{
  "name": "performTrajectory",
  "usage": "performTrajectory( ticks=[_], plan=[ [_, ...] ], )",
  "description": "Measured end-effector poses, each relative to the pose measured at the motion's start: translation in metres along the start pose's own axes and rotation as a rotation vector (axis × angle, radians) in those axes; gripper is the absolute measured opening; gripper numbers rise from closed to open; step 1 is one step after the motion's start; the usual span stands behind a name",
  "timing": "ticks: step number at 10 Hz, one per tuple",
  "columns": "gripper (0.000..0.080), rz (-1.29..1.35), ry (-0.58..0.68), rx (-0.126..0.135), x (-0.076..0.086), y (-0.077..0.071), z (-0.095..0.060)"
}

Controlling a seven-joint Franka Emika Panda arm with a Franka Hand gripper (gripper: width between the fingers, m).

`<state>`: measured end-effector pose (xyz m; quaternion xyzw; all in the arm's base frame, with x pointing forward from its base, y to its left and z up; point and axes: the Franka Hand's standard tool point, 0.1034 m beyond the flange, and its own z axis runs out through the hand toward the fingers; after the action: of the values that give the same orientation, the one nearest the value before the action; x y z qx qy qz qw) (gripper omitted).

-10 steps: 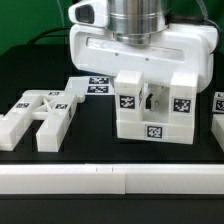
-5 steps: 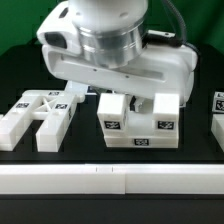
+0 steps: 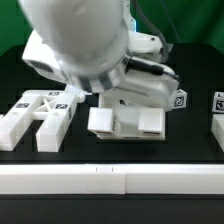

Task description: Assemble chair

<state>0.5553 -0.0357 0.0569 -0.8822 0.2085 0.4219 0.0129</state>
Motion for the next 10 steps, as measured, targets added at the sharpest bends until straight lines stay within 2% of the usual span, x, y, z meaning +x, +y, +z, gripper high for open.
performTrajectory(
  ticks=[1, 2, 4, 8, 9, 10],
  plan=[
    [0.0327, 0.005, -0.074, -0.018, -0.0043, 0.0049, 0.0035],
    [0.0327, 0.009, -0.098, -0.026, -0.0017, 0.0063, 0.0049],
    [0.0327, 0.008, -0.073, -0.022, 0.0001, 0.004, 0.0035],
    [0.0327, 0.011, -0.07, -0.033, -0.0006, 0.0021, 0.004],
    [0.0408, 0.012, -0.07, -0.032, -0.0001, 0.0028, 0.0039],
    [0.0408, 0.013, -0.069, -0.031, 0.0002, 0.0034, 0.0038]
  ],
)
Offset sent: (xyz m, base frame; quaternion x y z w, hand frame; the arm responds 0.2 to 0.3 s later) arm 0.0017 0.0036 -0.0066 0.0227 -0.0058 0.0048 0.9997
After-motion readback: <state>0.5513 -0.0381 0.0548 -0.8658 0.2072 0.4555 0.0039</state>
